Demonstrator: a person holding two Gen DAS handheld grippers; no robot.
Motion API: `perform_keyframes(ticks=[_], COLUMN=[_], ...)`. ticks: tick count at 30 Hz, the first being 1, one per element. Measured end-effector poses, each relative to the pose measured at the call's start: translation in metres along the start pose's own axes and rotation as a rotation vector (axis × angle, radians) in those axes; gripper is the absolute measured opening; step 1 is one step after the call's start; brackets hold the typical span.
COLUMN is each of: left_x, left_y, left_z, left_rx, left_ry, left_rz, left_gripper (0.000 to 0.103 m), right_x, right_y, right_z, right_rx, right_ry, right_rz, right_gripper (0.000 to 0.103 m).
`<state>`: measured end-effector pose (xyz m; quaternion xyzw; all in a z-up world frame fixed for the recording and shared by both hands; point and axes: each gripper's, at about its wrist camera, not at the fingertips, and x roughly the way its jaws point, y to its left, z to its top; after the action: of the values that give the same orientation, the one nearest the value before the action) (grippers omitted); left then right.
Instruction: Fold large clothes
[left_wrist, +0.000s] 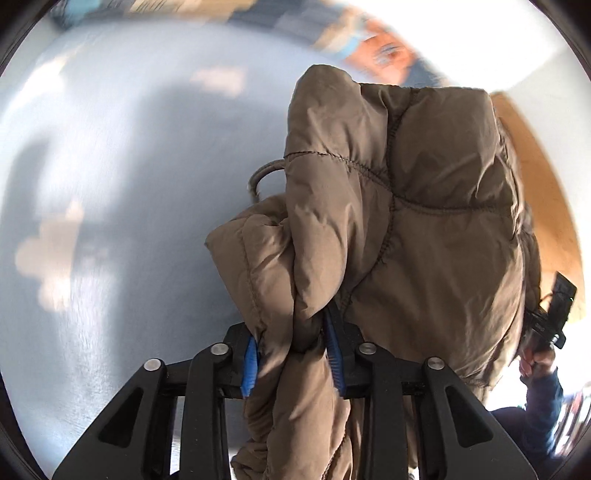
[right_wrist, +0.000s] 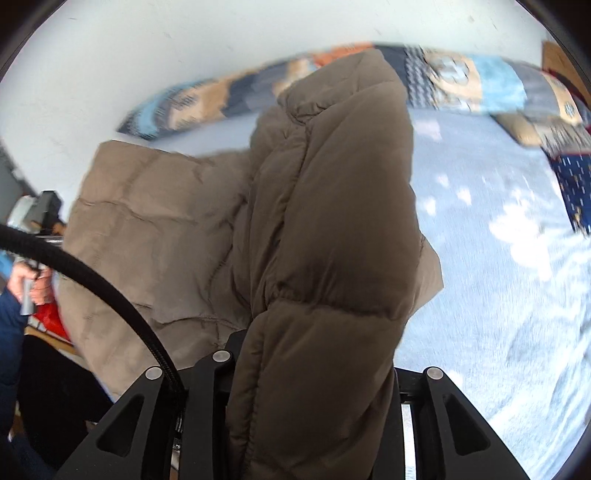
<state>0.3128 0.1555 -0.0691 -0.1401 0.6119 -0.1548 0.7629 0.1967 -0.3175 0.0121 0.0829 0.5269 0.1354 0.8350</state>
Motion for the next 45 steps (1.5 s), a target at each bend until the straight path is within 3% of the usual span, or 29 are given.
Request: perform_keyframes(ticks=[3,4,5,7,9,11,14,16,19,22,23,26,29,35,39,45], left_x=[0.005,-0.002,-0.008,-0.028,-0.053,-0.071,-0.089,-0.09,-0.078,-0.041,-0.029,0.003,0.021,0.035,0.031,0.005], left_y=[0.017,0.022,0.025,0.026,0.019,0.006,-0.041,-0.074,-0.141,-0.188,-0.193,-0.189,-0.172,-0.157,-0.159,-0.177], left_z=[0.003,0.003,0.002,-0.001,-0.009,-0.015,-0.034,-0.049,-0.08,-0.088,-0.086,-0.085,-0.081,-0.077,-0.085,-0.119], left_rx=[-0.109,-0.149,-0.172,-0.206,-0.209,-0.188,-0.07,0.028,0.203,0.329,0.34,0.336,0.307,0.275,0.273,0.318], left_ry=[0.004,-0.025,-0.049,-0.136,-0.259,-0.367,-0.498,-0.532,-0.517,-0.452,-0.428,-0.349,-0.288,-0.255,-0.309,-0.437], left_rz=[0.037,0.042,0.05,0.116,0.23,0.27,0.256,0.233,0.198,0.218,0.242,0.328,0.328,0.32,0.325,0.388], left_gripper=[0.051,0.051,0.051,0.051,0.051,0.051,0.052,0.053,0.055,0.055,0.055,0.06,0.064,0.068,0.07,0.074], right_x=[0.028,0.03,0.029,0.018,0.0,-0.019,-0.054,-0.071,-0.064,-0.03,-0.016,0.014,0.035,0.068,0.071,0.034], right_y=[-0.027,-0.036,-0.042,-0.045,-0.047,-0.043,-0.025,-0.005,0.039,0.082,0.093,0.105,0.094,0.085,0.085,0.104], right_z=[-0.005,-0.005,-0.005,-0.006,-0.013,-0.019,-0.029,-0.033,-0.034,-0.036,-0.035,-0.038,-0.039,-0.033,-0.031,-0.049], right_rx=[0.14,0.194,0.233,0.273,0.318,0.34,0.338,0.317,0.249,0.224,0.21,0.185,0.165,0.124,0.126,0.104], right_ry=[0.105,0.126,0.129,0.119,0.103,0.06,-0.067,-0.173,-0.219,-0.177,-0.153,-0.112,-0.073,0.039,0.044,-0.072], right_rz=[-0.008,-0.016,-0.015,-0.039,-0.079,-0.156,-0.33,-0.34,-0.219,-0.133,-0.133,-0.179,-0.215,-0.267,-0.277,-0.3], right_gripper=[0.051,0.061,0.065,0.07,0.07,0.07,0.071,0.071,0.064,0.038,0.035,0.035,0.035,0.036,0.037,0.039])
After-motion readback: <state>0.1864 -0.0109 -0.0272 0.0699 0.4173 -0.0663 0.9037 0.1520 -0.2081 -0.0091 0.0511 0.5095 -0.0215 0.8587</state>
